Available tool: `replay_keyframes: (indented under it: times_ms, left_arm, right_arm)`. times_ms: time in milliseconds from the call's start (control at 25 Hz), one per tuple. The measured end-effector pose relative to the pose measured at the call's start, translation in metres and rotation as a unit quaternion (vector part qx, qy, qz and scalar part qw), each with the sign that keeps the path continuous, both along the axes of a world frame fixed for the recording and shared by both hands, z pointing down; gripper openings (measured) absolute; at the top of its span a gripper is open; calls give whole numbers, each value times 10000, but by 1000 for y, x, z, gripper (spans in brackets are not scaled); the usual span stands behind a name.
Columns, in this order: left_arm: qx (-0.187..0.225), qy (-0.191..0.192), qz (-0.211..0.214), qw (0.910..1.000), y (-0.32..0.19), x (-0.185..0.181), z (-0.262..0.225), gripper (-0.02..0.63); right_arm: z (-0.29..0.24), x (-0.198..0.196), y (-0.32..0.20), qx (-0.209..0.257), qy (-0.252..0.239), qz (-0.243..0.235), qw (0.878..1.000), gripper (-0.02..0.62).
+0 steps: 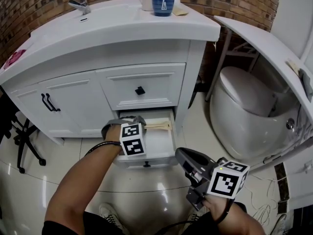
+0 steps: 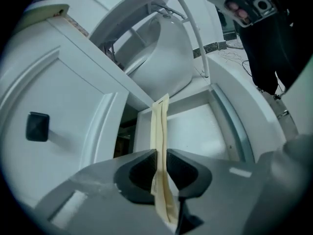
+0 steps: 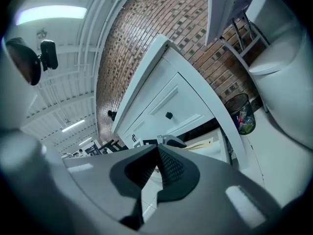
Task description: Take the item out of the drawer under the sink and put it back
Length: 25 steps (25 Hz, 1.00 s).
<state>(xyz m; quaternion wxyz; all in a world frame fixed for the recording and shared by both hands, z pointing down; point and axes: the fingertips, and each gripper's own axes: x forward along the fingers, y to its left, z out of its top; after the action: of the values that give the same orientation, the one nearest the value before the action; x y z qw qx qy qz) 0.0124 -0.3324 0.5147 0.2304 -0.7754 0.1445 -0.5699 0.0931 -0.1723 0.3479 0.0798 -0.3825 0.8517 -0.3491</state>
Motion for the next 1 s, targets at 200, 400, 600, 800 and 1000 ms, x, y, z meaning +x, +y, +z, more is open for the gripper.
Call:
replay_keyframes:
  times_ms: [200, 400, 600, 800, 1000]
  left_arm:
    - [-220, -198, -15, 9996, -11, 8, 24, 80]
    - [-377, -198, -40, 9991, -11, 7, 31, 131]
    - [-422, 11, -63, 9991, -4, 5, 18, 126]
    - [-399, 662, -248, 9967, 3, 5, -19, 77]
    - [-661, 1536, -585, 9842, 14, 8, -56, 7]
  right_arm:
    - [-4, 2, 0, 3, -70, 26, 10000, 5]
    - [-7, 5, -2, 17, -117, 35, 9999, 5]
    - [-3, 1, -2, -19, -84, -8, 10000, 5]
    - [0, -8, -2, -27, -12, -73, 10000, 5]
    - [1, -16, -1, 6, 89, -161, 9998, 5]
